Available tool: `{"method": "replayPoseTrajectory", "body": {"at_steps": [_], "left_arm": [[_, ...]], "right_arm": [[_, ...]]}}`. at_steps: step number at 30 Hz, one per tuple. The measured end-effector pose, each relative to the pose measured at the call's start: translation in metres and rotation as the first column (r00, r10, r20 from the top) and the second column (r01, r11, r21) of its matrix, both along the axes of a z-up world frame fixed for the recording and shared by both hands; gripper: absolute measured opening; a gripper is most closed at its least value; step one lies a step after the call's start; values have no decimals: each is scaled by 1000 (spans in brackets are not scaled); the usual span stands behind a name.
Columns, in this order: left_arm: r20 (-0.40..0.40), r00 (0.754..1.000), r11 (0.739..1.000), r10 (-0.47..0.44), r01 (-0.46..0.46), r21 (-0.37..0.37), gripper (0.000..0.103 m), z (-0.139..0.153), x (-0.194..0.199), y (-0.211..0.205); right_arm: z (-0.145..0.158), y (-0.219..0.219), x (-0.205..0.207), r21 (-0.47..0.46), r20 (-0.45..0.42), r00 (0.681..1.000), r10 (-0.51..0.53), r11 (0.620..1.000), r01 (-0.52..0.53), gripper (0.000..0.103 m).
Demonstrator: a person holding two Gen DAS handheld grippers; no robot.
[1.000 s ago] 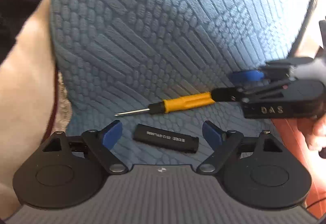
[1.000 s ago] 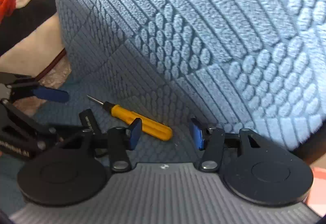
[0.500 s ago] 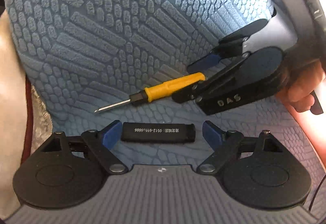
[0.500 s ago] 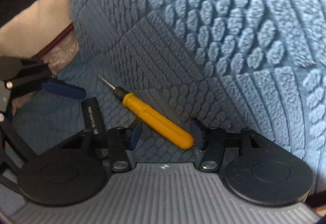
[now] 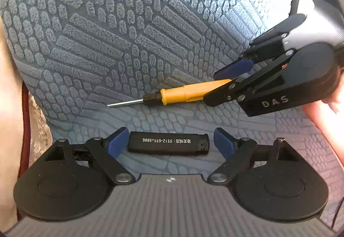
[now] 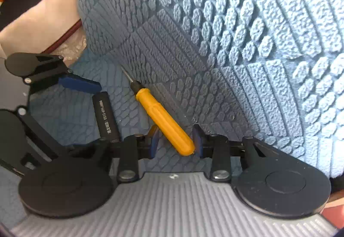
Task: Organize rigid objects
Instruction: 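Close left gripper on the black USB stick while right tool approaches the screwdriver, then close right gripper on the yellow-handled screwdriver while left gripper holds the USB stick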
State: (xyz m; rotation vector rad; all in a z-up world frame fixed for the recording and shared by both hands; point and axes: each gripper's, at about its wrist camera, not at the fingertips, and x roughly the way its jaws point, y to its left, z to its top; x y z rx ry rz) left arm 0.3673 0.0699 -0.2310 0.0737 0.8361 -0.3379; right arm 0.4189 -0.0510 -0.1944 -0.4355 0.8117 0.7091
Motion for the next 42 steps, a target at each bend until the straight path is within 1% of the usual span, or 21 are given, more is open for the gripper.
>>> {"method": "replayPoseTrajectory", "body": {"at_steps": [4,8,10,13,15,19,22,25,28,31,34,37,42], "left_arm": [[-10,1000,998,-18,18,53,89,-9,8,-10],[13,999,996,-40,38,83,89,-9,7,-18],[16,999,996,-41,40,79,89,-9,6,-22],[1,999,998,-36,35,47,89,-11,8,-23],[-1,1000,999,-27,27,45,87,-12,9,-24],[-6,1000,998,-31,31,47,86,-9,7,-21],[-7,1000,999,-25,25,29,86,-5,7,-19],[-22,1000,1000,16,-17,-14,86,4,6,-9],[-52,994,992,101,-104,-70,86,10,9,3],[-107,975,970,194,-207,-131,86,13,12,17],[-151,954,945,260,-284,-164,86,16,11,28],[-164,943,932,291,-318,-173,86,20,10,33],[-169,936,929,310,-335,-155,86,32,-10,21]], "right_arm": [[3,-8,1,22,-18,1000,-14,1000,14,37],[1,-13,4,24,-31,999,-17,1000,18,37],[-3,-12,6,23,-39,999,-20,1000,21,37],[-8,-11,2,19,-38,999,-21,1000,22,37],[-7,-12,2,24,-41,999,-21,999,22,37],[-4,-18,0,25,-34,999,-18,1000,19,37],[2,-22,-4,29,-30,999,-13,999,14,37],[6,-26,-7,34,-28,999,-16,999,17,37],[12,-34,-7,48,-33,998,-44,998,46,37],[12,-36,-11,51,-50,997,-64,996,67,37],[10,-37,-22,35,-60,996,-62,997,64,34],[10,-38,-32,16,-53,997,-53,998,54,31],[11,-40,-45,-8,-42,997,-62,998,62,28]]}}
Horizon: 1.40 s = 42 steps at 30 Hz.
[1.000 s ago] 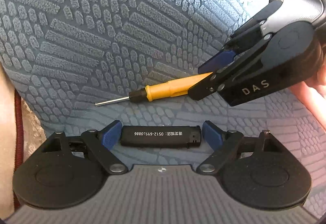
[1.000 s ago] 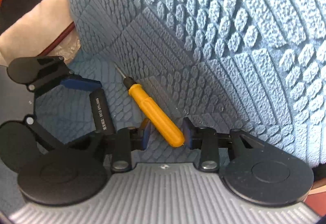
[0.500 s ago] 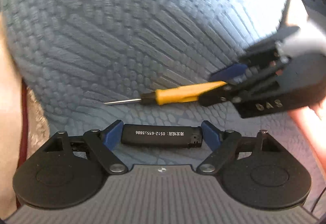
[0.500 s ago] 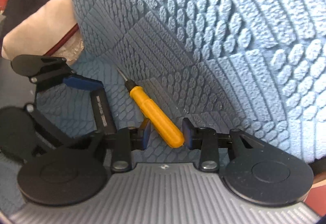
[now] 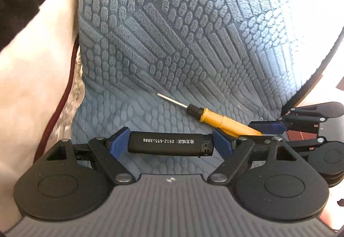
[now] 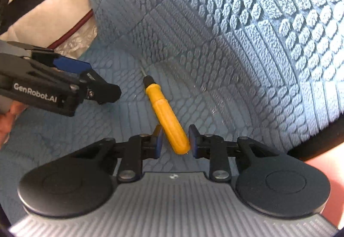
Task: Organize rigid objects
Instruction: 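Close right gripper on the yellow-handled screwdriver while left gripper holds the USB stick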
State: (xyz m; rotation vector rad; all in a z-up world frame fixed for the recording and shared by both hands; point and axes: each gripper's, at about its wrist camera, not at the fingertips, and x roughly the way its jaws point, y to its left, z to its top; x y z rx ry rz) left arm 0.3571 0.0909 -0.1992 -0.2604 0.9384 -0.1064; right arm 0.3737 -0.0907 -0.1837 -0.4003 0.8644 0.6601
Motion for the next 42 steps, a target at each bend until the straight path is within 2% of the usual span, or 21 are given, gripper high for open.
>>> {"method": "replayPoseTrajectory", "body": {"at_steps": [5,8,15,20,31,36,42], "left_arm": [[3,999,999,48,-48,-15,86,7,-16,-7],[-25,996,995,91,-92,-32,86,6,-29,-6],[-58,991,993,117,-119,-30,86,5,-47,-18],[-69,992,992,108,-112,-56,86,8,-65,-27],[-46,991,989,128,-131,-70,86,24,-118,-32],[-39,992,991,117,-120,-65,86,31,-136,-40],[-35,994,992,108,-110,-62,86,40,-160,-55]], "right_arm": [[5,-5,-13,5,11,999,-41,999,41,27],[4,-12,-23,4,15,998,-63,998,63,27],[-1,-21,-48,-20,18,994,-111,994,111,24],[-5,-30,-74,-25,27,991,-132,991,133,22],[-8,-45,-138,12,27,968,-248,969,248,21],[-9,-49,-169,6,32,969,-244,970,244,21],[-14,-53,-201,10,-6,969,-246,969,246,21]]}}
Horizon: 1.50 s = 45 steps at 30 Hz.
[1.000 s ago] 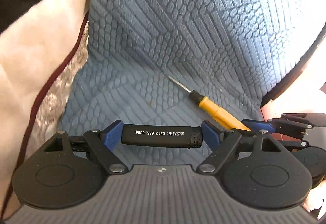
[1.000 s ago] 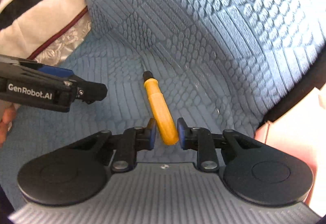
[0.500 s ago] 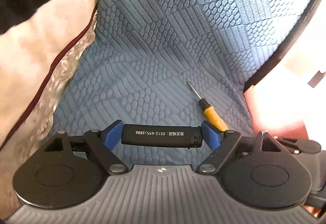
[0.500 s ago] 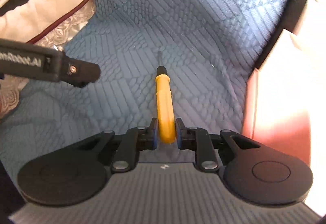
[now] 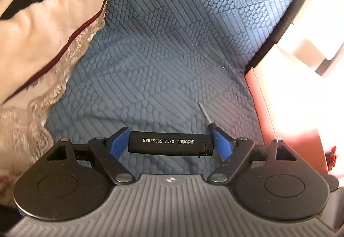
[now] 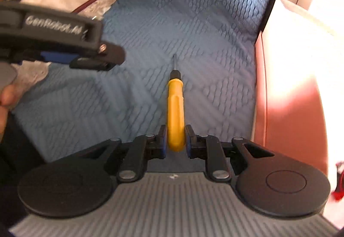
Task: Organize rigid objects
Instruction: 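Close right gripper on the yellow-handled screwdriver while left gripper holds the USB stick, then carry the USB stick in the left tool and screwdriver in the right tool over the box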
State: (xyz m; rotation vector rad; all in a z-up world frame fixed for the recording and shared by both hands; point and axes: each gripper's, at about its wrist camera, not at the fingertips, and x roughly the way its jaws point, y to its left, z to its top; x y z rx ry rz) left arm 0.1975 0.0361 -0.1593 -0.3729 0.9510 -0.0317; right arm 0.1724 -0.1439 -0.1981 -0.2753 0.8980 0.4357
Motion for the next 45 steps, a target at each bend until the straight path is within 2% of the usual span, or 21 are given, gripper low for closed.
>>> {"method": "replayPoseTrajectory", "body": {"at_steps": [5,10,13,15,17,28,31,33,35,37,45], "left_arm": [[2,1000,999,22,-22,-25,86,5,-15,-4],[0,1000,999,18,-18,-32,86,1,-11,-2],[0,1000,999,21,-21,-44,86,-2,-6,0],[-17,1000,999,23,-23,-30,86,-5,-2,-1],[-29,999,1000,19,-19,-12,86,-8,2,-1],[-15,1000,1000,9,-9,-19,86,-9,12,3],[-10,1000,1000,8,-8,-26,86,-8,13,2],[-8,1000,1000,6,-6,-28,86,-8,13,2],[-6,1000,1000,5,-5,-31,86,-7,12,2],[-4,1000,999,3,-3,-33,86,-6,12,2],[1,1000,999,11,-11,-45,86,-5,11,5]], "right_arm": [[-3,-4,-12,23,-26,1000,-13,1000,13,21],[-9,-13,-2,67,-95,994,-47,996,54,23],[-9,-14,2,77,-85,994,-64,995,70,31],[-10,-12,1,78,-69,995,-70,994,75,42],[-10,-10,4,75,-56,996,-76,994,80,47],[-15,8,18,-4,55,995,-80,997,80,46],[-15,7,19,13,49,996,-76,997,76,40],[-14,6,18,34,35,997,-68,997,67,28],[-14,8,16,16,52,997,-57,998,56,22],[-14,11,13,-6,69,996,-50,999,50,21],[-1,3,9,18,101,990,-101,995,100,21]]}}
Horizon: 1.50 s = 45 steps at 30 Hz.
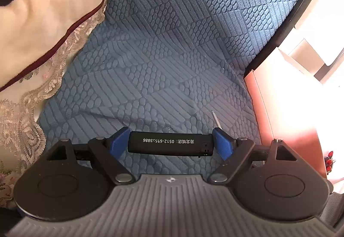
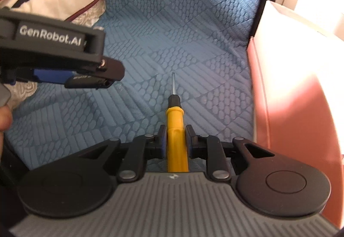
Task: Organize rigid objects
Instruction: 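Carry the USB stick in the left tool and screwdriver in the right tool over the box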
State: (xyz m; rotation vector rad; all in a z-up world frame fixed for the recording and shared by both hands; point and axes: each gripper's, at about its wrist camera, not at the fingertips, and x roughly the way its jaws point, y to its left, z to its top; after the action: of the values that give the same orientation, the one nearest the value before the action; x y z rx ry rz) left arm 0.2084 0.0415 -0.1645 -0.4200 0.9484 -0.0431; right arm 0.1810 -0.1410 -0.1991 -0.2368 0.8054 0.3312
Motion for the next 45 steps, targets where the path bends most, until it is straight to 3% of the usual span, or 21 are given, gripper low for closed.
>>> {"method": "replayPoseTrajectory", "body": {"at_steps": [7,18,32,45], "left_arm": [[15,1000,999,-15,15,36,86,1,-2,-2],[56,998,999,-30,28,28,86,13,-12,-5],[143,987,997,-72,76,-16,86,71,-26,-16],[235,965,992,-116,124,-19,86,135,-17,-75]], "right_arm": [[18,-6,-10,1,35,999,-2,1000,2,21],[36,-20,-17,54,69,996,-55,997,51,21],[97,-57,-33,147,172,983,-64,988,39,21],[169,-106,-29,192,278,957,-79,981,25,21]]}}
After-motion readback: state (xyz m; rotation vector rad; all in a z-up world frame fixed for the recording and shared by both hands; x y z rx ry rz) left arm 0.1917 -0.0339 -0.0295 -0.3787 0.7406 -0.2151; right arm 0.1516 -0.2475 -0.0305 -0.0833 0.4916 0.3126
